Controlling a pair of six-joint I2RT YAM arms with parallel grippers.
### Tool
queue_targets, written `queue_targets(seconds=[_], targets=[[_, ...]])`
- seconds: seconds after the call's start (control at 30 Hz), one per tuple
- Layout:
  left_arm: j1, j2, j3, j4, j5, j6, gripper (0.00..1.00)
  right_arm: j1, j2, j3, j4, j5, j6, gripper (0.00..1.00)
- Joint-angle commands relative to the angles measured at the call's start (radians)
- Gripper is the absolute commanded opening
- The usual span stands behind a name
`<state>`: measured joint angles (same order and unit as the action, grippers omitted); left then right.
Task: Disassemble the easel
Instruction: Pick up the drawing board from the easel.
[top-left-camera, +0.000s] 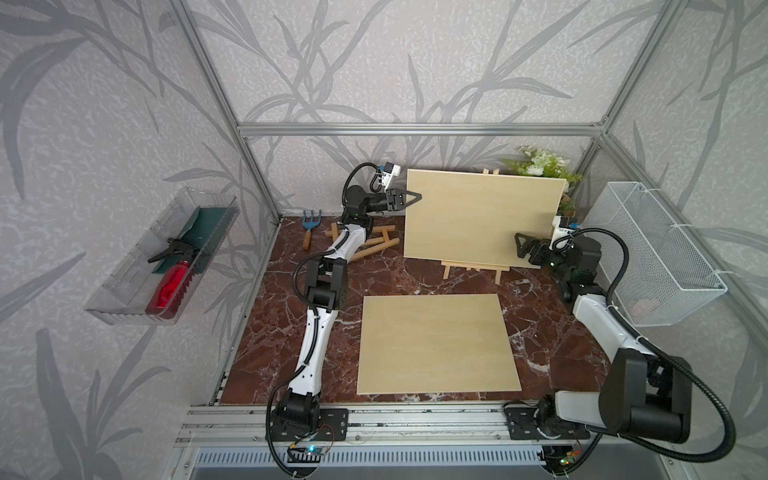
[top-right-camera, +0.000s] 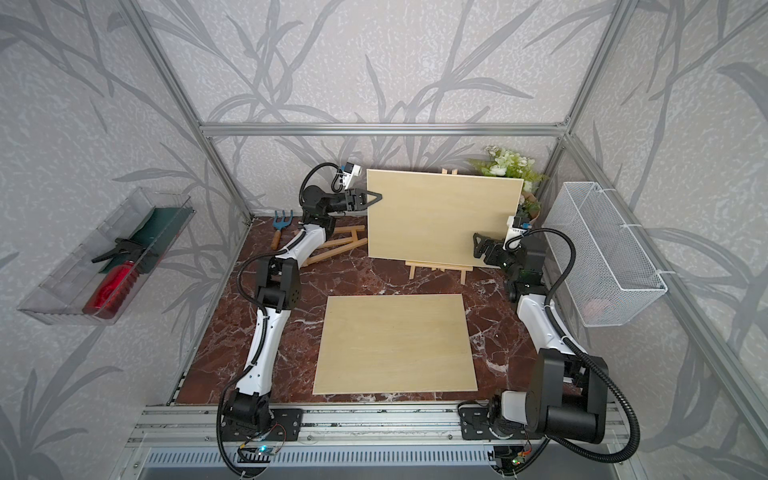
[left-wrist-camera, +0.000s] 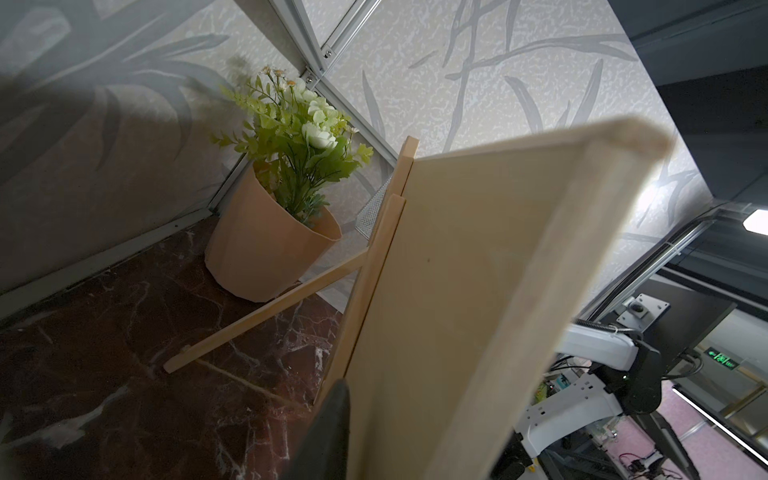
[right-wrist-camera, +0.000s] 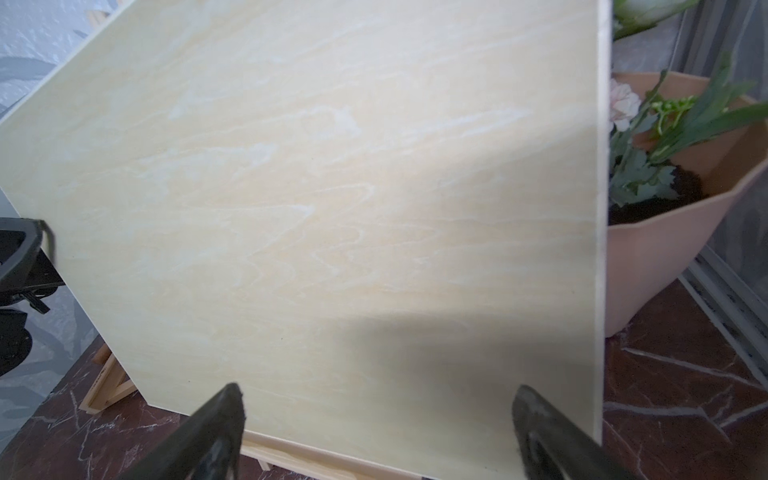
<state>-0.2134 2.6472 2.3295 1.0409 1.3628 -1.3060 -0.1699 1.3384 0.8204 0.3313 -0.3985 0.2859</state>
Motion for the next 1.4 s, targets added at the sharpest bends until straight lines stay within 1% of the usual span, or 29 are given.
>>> queue_targets(seconds=[0.0,0.1,0.33,0.47,0.5,0.53,1.13,1.37], targets=[[-0.003,-0.014,-0.016,0.134,0.045,-0.109,0.22,0.008,0.005,0.001,0.052,-0.030,0.009,0.99],[-0.003,-0.014,-0.028,0.149,0.046,-0.109,0.12,0.014,0.007,0.002,0.057,-0.031,0.009,0.99],[-0.005,-0.019,-0.037,0.142,0.047,-0.099,0.10,0.028,0.007,0.006,0.060,-0.038,-0.001,0.99],[-0.004,-0.033,-0.053,0.109,0.048,-0.067,0.07,0.034,0.014,0.010,0.064,-0.046,-0.002,0.99],[-0.005,-0.036,-0.060,0.106,0.049,-0.059,0.05,0.035,0.017,0.010,0.065,-0.048,-0.002,0.99],[-0.003,-0.041,-0.066,0.097,0.050,-0.050,0.02,0.035,0.021,0.011,0.067,-0.051,-0.001,0.99],[-0.005,-0.108,-0.055,0.090,0.048,-0.030,0.00,0.048,0.027,0.010,0.092,-0.057,0.000,0.99],[-0.003,-0.163,-0.069,0.003,0.029,0.032,0.00,0.049,0.018,0.003,0.100,-0.057,0.001,0.99]])
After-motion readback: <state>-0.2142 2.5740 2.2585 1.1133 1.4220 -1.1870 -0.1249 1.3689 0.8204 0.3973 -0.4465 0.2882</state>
